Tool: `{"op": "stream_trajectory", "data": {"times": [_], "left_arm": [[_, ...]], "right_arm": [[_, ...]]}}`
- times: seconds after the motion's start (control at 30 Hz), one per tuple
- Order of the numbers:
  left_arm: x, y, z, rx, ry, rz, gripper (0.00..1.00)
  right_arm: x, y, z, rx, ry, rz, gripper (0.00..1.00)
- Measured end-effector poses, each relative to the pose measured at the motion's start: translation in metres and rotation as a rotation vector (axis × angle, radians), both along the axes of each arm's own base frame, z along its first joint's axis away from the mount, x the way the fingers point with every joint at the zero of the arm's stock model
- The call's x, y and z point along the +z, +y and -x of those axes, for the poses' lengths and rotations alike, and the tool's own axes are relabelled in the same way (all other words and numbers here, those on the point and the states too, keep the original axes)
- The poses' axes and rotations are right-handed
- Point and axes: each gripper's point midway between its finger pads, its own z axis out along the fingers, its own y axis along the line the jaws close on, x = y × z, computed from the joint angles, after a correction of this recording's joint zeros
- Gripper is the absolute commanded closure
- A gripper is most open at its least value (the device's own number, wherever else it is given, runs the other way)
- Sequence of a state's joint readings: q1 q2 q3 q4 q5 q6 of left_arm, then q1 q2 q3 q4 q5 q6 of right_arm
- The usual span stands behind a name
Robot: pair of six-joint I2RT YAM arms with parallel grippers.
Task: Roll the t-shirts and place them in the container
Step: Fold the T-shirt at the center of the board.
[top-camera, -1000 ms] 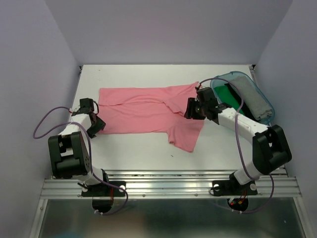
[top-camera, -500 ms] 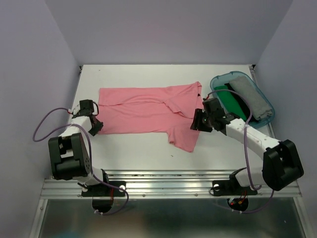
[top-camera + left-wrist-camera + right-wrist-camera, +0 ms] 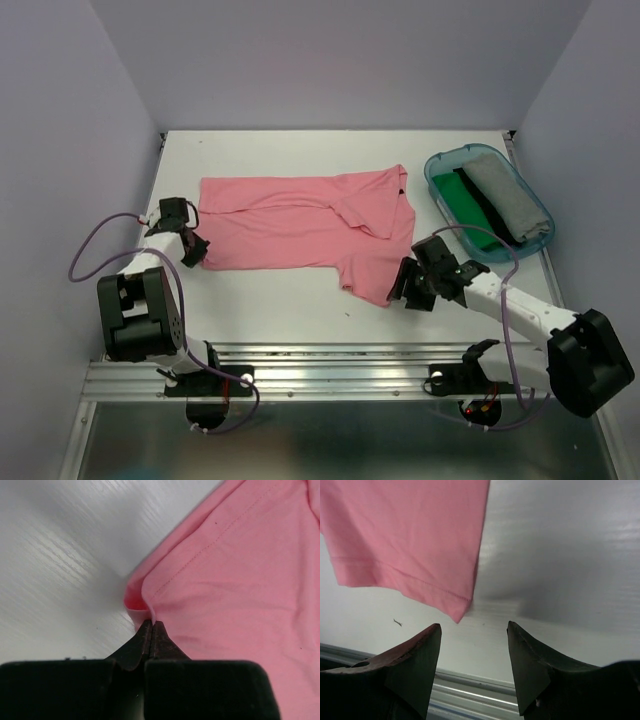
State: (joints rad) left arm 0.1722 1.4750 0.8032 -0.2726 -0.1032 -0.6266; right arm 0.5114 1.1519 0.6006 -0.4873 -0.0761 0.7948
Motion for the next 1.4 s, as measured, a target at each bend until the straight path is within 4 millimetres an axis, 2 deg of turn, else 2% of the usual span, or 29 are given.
{"op": "stream_trajectory", "data": {"times": [0.1, 0.3, 0.37, 0.47, 0.5, 0.57, 0.6, 0.7, 0.77, 0.87, 0.93, 1.1, 1.3, 1.4], "left_arm": [[0.004, -0.002, -0.001, -0.006, -0.016, 0.007, 1.0], [0.015, -0.001, -0.007, -0.013, -0.047, 0.003, 1.0], [0.018, -0.001, -0.009, -0.016, -0.053, 0.001, 1.0], [0.02, -0.001, -0.01, -0.019, -0.059, -0.002, 1.0], [0.02, -0.001, -0.011, -0.02, -0.061, -0.002, 1.0], [0.02, -0.001, -0.011, -0.022, -0.06, -0.003, 1.0], [0.02, -0.001, -0.011, -0.023, -0.059, -0.003, 1.0], [0.02, -0.001, -0.01, -0.025, -0.057, -0.004, 1.0], [0.021, -0.001, -0.011, -0.027, -0.056, -0.002, 1.0], [0.026, -0.001, -0.013, -0.029, -0.061, -0.002, 1.0], [0.031, -0.001, -0.017, -0.029, -0.07, -0.003, 1.0], [0.047, 0.0, -0.03, -0.035, -0.114, -0.002, 1.0], [0.065, -0.001, -0.047, -0.045, -0.161, 0.005, 1.0], [0.066, -0.001, -0.053, -0.049, -0.165, 0.01, 1.0]], "right_arm": [[-0.014, 0.003, 0.016, -0.014, 0.069, -0.007, 0.4], [-0.023, 0.02, 0.013, -0.018, 0.109, -0.057, 0.46], [-0.023, 0.024, 0.011, -0.015, 0.107, -0.071, 0.51], [-0.026, 0.027, 0.007, -0.019, 0.105, -0.082, 0.65], [-0.027, 0.029, 0.005, -0.022, 0.104, -0.086, 0.8], [-0.029, 0.031, 0.003, -0.023, 0.103, -0.089, 0.97], [-0.029, 0.031, 0.002, -0.029, 0.104, -0.09, 0.99], [-0.029, 0.03, -0.001, -0.044, 0.09, -0.082, 0.99], [-0.024, 0.027, -0.006, -0.055, 0.06, -0.072, 0.99], [-0.002, 0.027, -0.023, -0.066, -0.017, -0.058, 0.99], [0.023, 0.031, -0.044, -0.069, -0.095, -0.056, 0.99], [0.071, 0.031, -0.08, -0.08, -0.234, -0.058, 0.99], [0.095, 0.001, -0.109, -0.133, -0.307, 0.009, 0.99], [0.101, -0.008, -0.122, -0.145, -0.328, 0.04, 0.99]]}}
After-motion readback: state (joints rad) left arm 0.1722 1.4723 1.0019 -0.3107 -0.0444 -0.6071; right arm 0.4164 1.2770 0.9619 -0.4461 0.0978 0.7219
